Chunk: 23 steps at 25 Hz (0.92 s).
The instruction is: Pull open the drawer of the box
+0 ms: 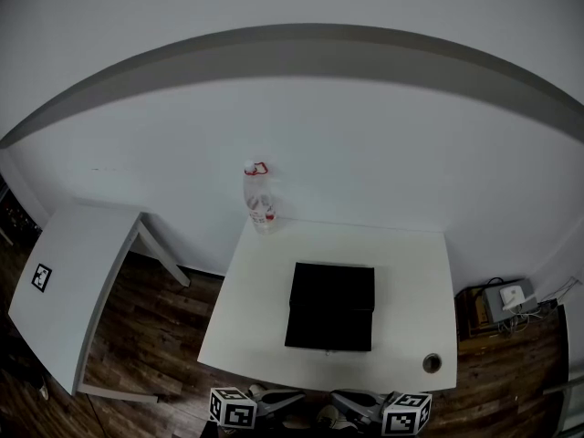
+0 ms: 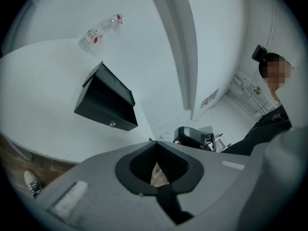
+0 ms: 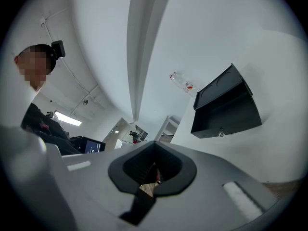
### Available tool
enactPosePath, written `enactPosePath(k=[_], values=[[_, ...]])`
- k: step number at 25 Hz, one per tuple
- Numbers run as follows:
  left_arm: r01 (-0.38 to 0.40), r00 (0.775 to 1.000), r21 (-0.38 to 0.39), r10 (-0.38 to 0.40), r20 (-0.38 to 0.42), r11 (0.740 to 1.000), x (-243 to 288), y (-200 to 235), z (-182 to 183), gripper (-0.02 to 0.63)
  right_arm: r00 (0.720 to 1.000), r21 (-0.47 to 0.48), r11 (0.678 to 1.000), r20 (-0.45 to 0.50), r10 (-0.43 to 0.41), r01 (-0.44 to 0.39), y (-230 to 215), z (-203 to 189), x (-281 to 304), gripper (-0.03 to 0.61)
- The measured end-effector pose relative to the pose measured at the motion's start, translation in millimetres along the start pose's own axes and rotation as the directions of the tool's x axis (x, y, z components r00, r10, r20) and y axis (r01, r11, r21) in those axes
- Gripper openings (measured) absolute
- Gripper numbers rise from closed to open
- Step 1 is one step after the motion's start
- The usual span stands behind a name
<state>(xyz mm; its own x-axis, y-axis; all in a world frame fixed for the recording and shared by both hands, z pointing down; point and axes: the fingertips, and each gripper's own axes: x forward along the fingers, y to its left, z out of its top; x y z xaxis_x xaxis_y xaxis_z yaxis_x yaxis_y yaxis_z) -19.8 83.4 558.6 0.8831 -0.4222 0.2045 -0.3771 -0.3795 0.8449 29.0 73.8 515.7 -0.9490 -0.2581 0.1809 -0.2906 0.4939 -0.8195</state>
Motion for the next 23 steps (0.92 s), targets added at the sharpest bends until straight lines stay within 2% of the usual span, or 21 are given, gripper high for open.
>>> enactPosePath(k=[23], values=[[-0.006,1.000,0.003,0.006,0.005,1.000,-3.2,-1.2,-0.3,0.005,1.000,-0.006,1.000,-0.001,0.003,-0.003,1.5,0.6,0.7,0.005]])
